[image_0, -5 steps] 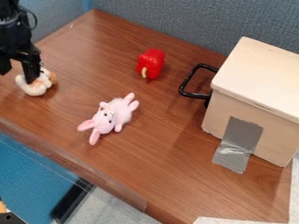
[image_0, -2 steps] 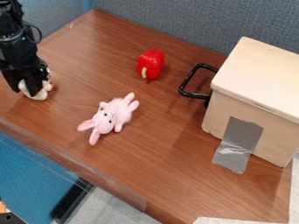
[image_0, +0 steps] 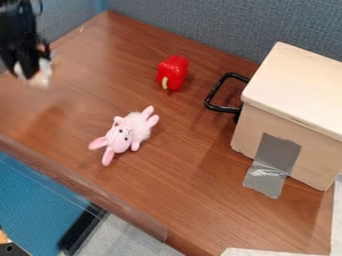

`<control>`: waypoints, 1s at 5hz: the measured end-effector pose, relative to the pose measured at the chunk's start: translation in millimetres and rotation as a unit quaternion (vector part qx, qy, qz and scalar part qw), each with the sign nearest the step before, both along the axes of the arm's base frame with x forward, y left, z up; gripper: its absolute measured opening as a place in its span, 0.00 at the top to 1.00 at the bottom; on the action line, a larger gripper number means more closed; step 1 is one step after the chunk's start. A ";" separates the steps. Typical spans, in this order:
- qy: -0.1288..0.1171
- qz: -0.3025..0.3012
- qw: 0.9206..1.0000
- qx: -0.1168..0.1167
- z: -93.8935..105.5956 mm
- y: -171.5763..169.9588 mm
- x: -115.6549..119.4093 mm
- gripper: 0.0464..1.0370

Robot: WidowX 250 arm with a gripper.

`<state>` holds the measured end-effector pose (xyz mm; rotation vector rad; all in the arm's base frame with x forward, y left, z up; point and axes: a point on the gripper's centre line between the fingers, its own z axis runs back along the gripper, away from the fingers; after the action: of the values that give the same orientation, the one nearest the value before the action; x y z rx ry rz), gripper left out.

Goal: Move the white object to the top of the left side of the table

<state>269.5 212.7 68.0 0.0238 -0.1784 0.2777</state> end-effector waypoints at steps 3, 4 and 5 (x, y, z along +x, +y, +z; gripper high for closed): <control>-0.004 0.001 1.000 0.007 2.0 11.3 118.8 0.83; 0.017 0.001 1.000 0.006 -12.1 14.3 132.4 0.83; 0.027 -0.004 1.000 0.014 -18.3 15.8 129.3 0.78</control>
<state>398.8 228.6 49.6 0.0579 -0.1276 0.2660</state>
